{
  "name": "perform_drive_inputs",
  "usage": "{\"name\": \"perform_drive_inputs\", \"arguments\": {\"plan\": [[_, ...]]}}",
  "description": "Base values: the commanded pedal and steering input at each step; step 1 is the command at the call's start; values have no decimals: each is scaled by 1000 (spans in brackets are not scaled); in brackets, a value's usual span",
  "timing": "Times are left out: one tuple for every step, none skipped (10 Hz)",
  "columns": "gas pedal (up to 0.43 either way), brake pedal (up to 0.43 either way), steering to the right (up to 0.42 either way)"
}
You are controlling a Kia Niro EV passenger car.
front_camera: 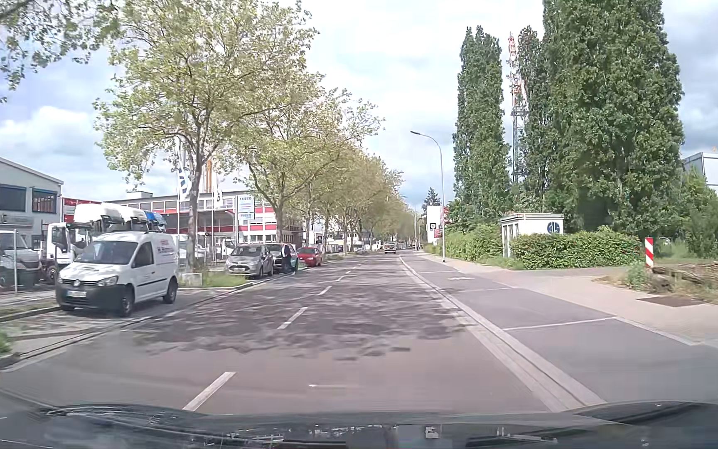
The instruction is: Follow the waypoints while adhering to traffic rules and regulations
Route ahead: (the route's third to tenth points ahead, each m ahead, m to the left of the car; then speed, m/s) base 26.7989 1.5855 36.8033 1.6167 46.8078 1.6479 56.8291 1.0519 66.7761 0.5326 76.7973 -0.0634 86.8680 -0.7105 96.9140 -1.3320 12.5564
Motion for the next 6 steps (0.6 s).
{"name": "perform_drive_inputs", "arguments": {"plan": [[79,0,2],[79,0,2],[79,0,2],[79,0,2],[79,0,2],[79,0,2]]}}
